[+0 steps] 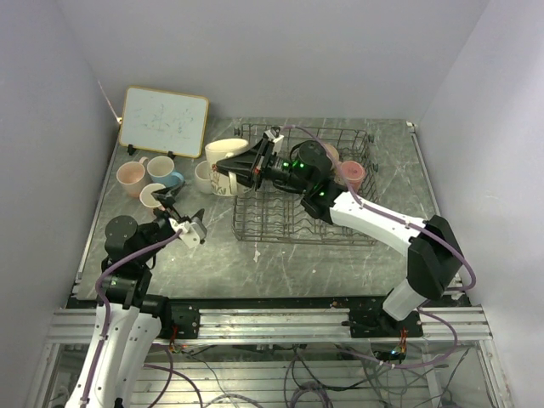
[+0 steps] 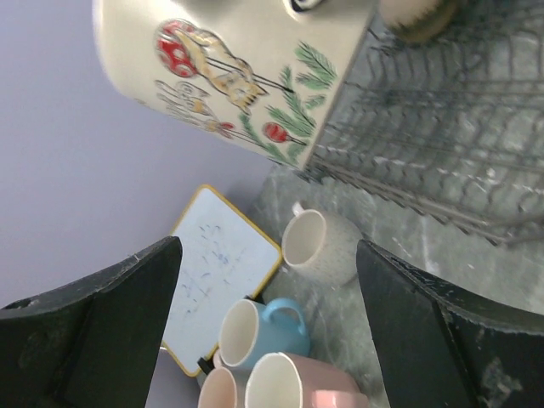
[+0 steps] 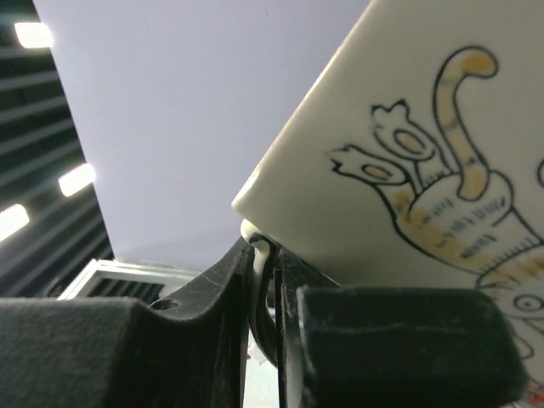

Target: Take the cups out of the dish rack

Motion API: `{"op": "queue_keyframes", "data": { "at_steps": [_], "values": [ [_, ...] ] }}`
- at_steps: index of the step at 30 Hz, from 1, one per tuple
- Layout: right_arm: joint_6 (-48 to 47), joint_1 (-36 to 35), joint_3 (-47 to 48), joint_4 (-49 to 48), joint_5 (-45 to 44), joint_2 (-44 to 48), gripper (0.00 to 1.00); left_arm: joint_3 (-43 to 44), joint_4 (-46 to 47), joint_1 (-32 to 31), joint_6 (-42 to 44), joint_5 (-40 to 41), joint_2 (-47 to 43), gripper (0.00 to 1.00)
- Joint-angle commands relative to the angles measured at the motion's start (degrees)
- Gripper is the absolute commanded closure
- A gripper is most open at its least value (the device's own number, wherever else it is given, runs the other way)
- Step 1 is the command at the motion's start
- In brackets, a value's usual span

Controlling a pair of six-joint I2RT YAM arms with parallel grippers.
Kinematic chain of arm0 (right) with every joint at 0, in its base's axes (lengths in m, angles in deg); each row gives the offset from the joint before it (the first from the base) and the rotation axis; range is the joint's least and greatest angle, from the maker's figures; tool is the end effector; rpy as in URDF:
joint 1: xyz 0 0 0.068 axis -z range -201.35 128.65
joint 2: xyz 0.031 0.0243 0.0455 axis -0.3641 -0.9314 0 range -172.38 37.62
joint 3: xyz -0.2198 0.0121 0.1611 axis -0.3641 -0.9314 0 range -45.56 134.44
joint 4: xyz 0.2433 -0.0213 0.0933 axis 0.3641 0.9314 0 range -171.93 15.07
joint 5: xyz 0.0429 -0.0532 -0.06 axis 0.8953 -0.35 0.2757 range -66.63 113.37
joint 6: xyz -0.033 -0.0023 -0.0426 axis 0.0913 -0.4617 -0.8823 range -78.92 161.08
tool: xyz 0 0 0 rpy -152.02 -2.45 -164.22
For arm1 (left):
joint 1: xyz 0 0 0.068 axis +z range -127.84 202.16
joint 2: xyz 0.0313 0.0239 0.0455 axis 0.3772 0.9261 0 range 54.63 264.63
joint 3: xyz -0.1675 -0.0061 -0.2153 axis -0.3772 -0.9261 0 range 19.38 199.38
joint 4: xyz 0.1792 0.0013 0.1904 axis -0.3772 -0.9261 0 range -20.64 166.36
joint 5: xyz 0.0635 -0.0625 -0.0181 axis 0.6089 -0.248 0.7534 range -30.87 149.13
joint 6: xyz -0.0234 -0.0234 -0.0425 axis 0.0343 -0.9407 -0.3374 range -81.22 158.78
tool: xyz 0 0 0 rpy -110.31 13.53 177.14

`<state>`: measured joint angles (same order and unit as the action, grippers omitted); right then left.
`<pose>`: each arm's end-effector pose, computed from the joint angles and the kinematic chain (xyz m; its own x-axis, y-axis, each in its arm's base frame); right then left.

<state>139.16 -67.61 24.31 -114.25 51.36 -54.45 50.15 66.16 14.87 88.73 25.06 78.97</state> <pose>0.2527 0.2882 0.3588 -0.9650 0.2562 0.0569 0.0145 -0.1646 0.9863 0.1159 -0.0349 0.3026 0.4629 0.5801 -0.6702 0.4742 0.4767 0.7402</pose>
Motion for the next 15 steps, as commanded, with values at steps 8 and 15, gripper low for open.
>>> {"op": "queue_keyframes", "data": {
  "at_steps": [8,15],
  "values": [
    [6.7,-4.7,10.8,-12.2,-12.1,-3.6,1.0,-2.9,25.7,-0.7,-7.2,0.3,3.4,0.09],
    [8.4,-7.2,13.6,-13.3,-13.7,-5.8,1.0,-4.9,31.9,-1.3,-8.1,3.9,4.0,0.07]
  ]
}}
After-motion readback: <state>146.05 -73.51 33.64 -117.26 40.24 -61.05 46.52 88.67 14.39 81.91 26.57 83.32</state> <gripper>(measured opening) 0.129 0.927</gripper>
